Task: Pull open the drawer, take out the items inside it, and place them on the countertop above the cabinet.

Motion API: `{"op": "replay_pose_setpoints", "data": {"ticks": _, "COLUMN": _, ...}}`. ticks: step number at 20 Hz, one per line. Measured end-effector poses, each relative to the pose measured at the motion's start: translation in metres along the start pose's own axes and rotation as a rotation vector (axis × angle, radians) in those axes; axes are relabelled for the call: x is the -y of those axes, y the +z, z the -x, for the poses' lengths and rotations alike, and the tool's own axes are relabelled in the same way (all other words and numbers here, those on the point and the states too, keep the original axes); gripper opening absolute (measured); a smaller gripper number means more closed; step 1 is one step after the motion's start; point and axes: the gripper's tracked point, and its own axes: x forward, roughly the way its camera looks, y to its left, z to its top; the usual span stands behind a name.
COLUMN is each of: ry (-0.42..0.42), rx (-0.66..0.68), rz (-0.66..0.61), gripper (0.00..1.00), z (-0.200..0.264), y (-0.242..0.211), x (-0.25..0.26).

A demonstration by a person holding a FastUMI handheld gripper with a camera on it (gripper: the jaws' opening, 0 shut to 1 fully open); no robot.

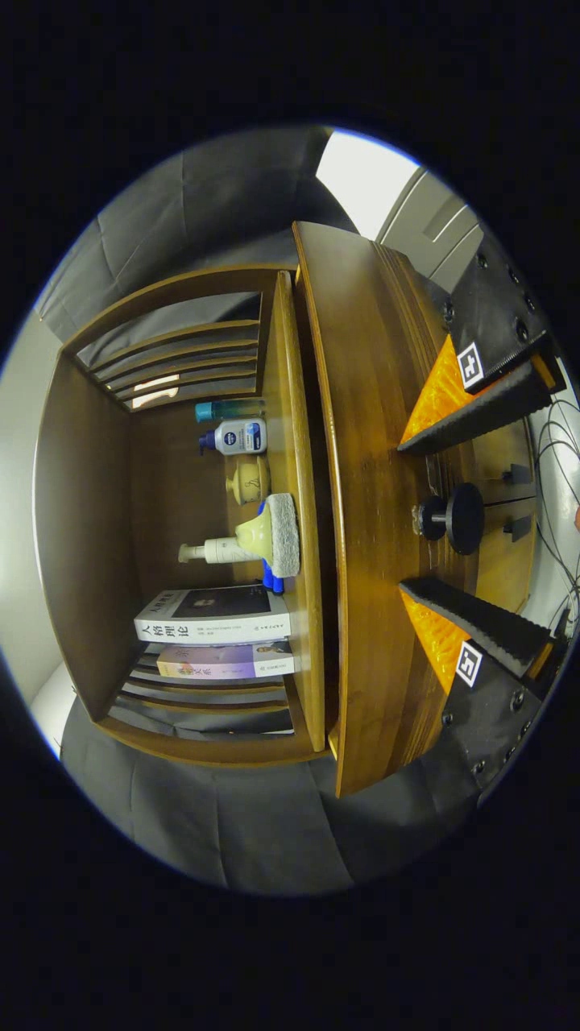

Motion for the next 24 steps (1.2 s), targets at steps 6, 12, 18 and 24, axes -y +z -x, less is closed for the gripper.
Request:
{"op": "replay_pose_setpoints", "data": {"ticks": 6, "ry": -0.003, "rx": -0.01, "rz": 0.04, "gripper": 0.97, "z": -0.028, "y": 0.003, "x": 0.003}}
{"op": "replay_pose_setpoints", "data": {"ticks": 12, "ry": -0.015, "rx": -0.031, "rz": 0.064, "gripper": 0.97, "z": -0.051, "y": 0.007, "x": 0.005}}
{"op": "replay_pose_setpoints", "data": {"ticks": 18, "ry": -0.011, "rx": -0.011, "rz": 0.087, "gripper": 0.97, "z": -0.046, "y": 0.007, "x": 0.004}}
{"op": "replay_pose_setpoints", "data": {"ticks": 24, "ry": -0.027, "rx": 0.024, "rz": 0.078, "gripper": 0.96, "z": 0.003, "y": 0.027, "x": 0.004}}
